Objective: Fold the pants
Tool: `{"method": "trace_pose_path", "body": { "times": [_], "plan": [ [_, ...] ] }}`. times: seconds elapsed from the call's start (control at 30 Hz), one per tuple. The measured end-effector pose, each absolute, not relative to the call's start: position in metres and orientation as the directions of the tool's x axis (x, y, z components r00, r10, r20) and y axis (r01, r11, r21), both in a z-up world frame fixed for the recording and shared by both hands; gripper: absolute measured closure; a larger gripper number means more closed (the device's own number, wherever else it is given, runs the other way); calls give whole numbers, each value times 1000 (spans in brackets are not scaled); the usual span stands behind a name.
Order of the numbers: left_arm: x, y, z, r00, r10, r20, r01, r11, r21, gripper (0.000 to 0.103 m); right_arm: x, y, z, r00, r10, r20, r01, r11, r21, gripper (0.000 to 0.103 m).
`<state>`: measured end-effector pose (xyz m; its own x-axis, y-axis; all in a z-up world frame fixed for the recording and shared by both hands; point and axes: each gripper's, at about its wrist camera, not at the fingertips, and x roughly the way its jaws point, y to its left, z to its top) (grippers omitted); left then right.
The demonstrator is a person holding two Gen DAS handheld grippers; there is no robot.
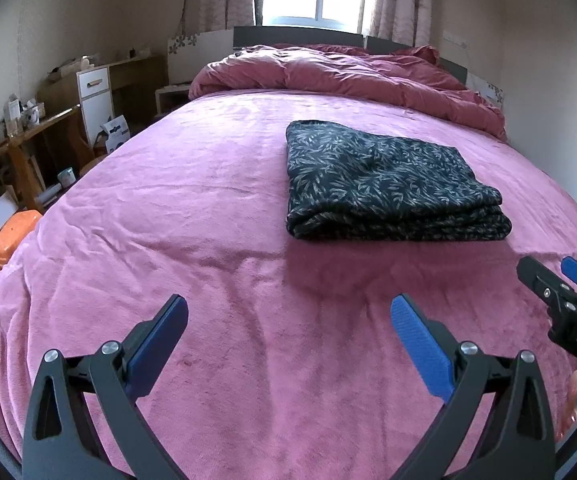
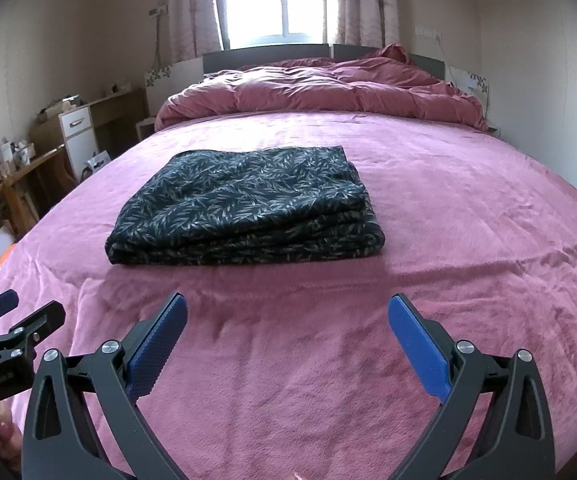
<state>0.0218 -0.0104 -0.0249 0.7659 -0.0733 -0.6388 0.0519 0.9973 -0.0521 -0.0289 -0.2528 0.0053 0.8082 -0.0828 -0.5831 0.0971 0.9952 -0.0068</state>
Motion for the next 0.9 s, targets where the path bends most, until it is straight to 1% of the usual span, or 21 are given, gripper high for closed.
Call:
{"method": "trace_pose_path", "body": {
  "times": [0.2, 0.7, 0.9],
  "plan": [
    [21, -10, -25, 768, -70, -637, 45, 997, -55, 2, -29, -253, 5, 807, -84, -585, 97, 995, -9, 4],
    [26, -11, -33, 734, -74, -675, 49, 997, -57, 2, -25, -258, 1, 792, -83, -604, 99, 995, -7, 4],
    [34, -14, -44, 700, -61, -712, 42, 998, -44, 2, -15, -263, -12, 735, -149, -661, 147, 987, -60, 4]
  ]
}}
